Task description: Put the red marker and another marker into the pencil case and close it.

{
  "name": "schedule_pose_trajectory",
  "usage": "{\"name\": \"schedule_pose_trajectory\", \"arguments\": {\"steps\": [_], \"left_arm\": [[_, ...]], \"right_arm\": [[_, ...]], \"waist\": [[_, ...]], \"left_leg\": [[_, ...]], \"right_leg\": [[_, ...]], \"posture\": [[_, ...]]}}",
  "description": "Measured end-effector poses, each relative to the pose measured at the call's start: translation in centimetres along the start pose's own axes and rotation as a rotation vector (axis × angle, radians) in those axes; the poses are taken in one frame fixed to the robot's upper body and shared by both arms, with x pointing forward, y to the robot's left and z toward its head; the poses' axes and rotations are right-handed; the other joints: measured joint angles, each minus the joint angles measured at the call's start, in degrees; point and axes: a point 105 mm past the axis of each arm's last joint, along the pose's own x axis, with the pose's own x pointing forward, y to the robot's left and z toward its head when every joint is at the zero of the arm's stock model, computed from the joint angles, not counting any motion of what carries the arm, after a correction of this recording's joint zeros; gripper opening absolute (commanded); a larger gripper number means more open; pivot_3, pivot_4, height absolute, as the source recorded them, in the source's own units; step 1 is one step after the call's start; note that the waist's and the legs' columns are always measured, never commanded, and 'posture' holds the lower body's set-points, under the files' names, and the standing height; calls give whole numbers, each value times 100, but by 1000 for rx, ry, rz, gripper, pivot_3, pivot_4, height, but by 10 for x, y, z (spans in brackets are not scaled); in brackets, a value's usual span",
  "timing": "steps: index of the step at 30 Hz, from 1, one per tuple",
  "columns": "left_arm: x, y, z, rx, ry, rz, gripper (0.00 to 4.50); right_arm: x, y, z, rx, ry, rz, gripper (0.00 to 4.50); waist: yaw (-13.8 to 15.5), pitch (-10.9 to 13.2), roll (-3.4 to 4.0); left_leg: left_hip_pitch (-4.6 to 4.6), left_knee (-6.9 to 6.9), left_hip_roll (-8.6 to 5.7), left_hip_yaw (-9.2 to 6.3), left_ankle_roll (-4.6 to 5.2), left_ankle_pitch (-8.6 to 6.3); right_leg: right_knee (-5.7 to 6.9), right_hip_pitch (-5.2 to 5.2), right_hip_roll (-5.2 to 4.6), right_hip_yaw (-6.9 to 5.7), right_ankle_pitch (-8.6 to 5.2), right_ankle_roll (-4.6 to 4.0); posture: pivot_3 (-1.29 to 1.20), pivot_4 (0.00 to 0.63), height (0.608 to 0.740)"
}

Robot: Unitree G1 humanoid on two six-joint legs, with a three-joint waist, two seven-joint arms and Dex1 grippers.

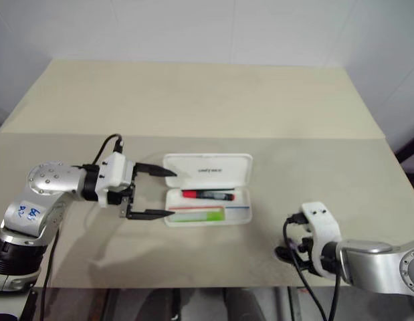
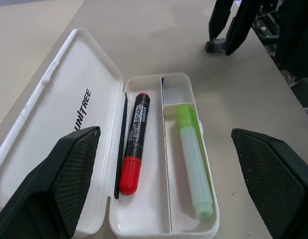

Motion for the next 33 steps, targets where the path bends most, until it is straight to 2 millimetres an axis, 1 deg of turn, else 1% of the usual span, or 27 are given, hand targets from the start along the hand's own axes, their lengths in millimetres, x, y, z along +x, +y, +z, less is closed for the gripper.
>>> {"name": "schedule_pose_trajectory", "arguments": {"steps": [6,7,11,13,14,16,19,21,24,26,30,33], "left_arm": [[0,1,0,0,-1,7,4500],[0,1,0,0,-2,9,4500],[-1,2,1,3,-2,19,4500],[-3,3,2,7,-3,29,4500],[-4,4,2,10,-3,35,4500],[-4,4,2,11,-3,36,4500],[-6,5,2,12,7,39,4500],[-10,6,2,18,19,46,4500],[-14,6,-1,22,33,56,4500],[-17,6,-5,9,39,71,4500],[-27,8,-11,-13,62,112,4500],[-31,7,-17,-30,70,140,4500]], "right_arm": [[3,1,1,-3,-2,-12,410],[3,2,2,-5,-2,-10,344],[3,6,6,-40,-6,19,344],[0,11,17,-122,-36,54,344],[-2,11,26,-205,-67,63,344],[-4,6,38,-343,-101,60,344],[-7,-3,51,-474,-135,73,344],[-8,-1,58,-554,-157,117,344],[-9,13,78,-738,-272,233,344],[-8,24,89,-841,-357,317,344],[-6,35,105,-927,-431,411,344],[-6,45,109,-1019,-425,487,344]], "waist": [[-14,-2,-2],[-15,-4,-6],[-22,-5,-8],[-21,-7,-4],[-15,-7,-4],[-5,-8,-1],[19,-8,0],[23,-8,0],[3,-8,3],[-16,-8,3],[-6,-7,4],[-6,-6,5]], "left_leg": [[4,0,8,1,0,0],[5,1,10,1,0,0],[6,6,13,9,0,0],[6,8,14,14,0,0],[6,11,14,13,0,0],[4,11,13,17,0,0],[2,5,14,18,0,0],[1,0,13,20,-2,-1],[-1,-5,14,25,-4,-4],[-1,-6,16,25,-4,-5],[-9,2,13,33,-5,-5],[-8,5,14,34,-5,-5]], "right_leg": [[4,0,6,-2,1,-1],[4,0,7,-2,1,-2],[4,-2,8,0,1,-11],[4,-4,6,2,1,-13],[5,-5,5,2,-1,-19],[3,-9,1,2,-8,-31],[0,-11,0,-3,-9,-33],[2,-18,1,-5,-5,-25],[9,-27,4,-9,12,8],[14,-32,9,-9,13,11],[55,-60,8,-4,10,10],[75,-69,10,-4,7,6]], "posture": [[0,150,740],[0,150,740],[0,150,740],[0,150,740],[0,150,740],[0,150,740],[0,150,740],[0,150,740],[0,150,740],[0,150,740],[0,150,740],[0,150,740]]}}
